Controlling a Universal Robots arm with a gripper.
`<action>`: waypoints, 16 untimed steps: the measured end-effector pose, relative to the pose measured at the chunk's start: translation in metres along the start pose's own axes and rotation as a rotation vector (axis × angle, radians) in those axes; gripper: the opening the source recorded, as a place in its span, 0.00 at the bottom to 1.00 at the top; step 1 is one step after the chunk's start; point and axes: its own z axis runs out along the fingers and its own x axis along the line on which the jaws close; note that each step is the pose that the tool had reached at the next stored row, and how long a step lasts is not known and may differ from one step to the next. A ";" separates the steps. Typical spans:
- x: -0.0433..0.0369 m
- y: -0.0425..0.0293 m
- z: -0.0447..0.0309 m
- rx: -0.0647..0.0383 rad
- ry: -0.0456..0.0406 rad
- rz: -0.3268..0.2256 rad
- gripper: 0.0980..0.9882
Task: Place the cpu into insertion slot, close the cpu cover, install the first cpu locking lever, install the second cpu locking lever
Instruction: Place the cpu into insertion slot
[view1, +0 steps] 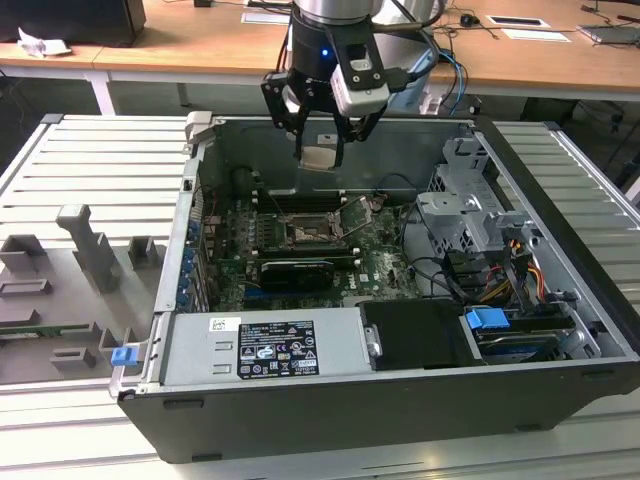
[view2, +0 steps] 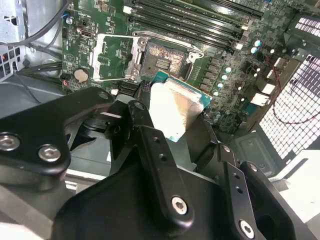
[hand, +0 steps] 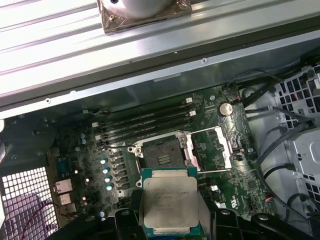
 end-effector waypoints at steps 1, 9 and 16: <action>0.0000 0.0000 0.0003 -0.001 -0.0020 0.022 0.48; 0.0000 0.0000 0.0016 -0.002 -0.0090 0.103 0.48; 0.0000 -0.0001 0.0023 -0.002 -0.0126 0.144 0.48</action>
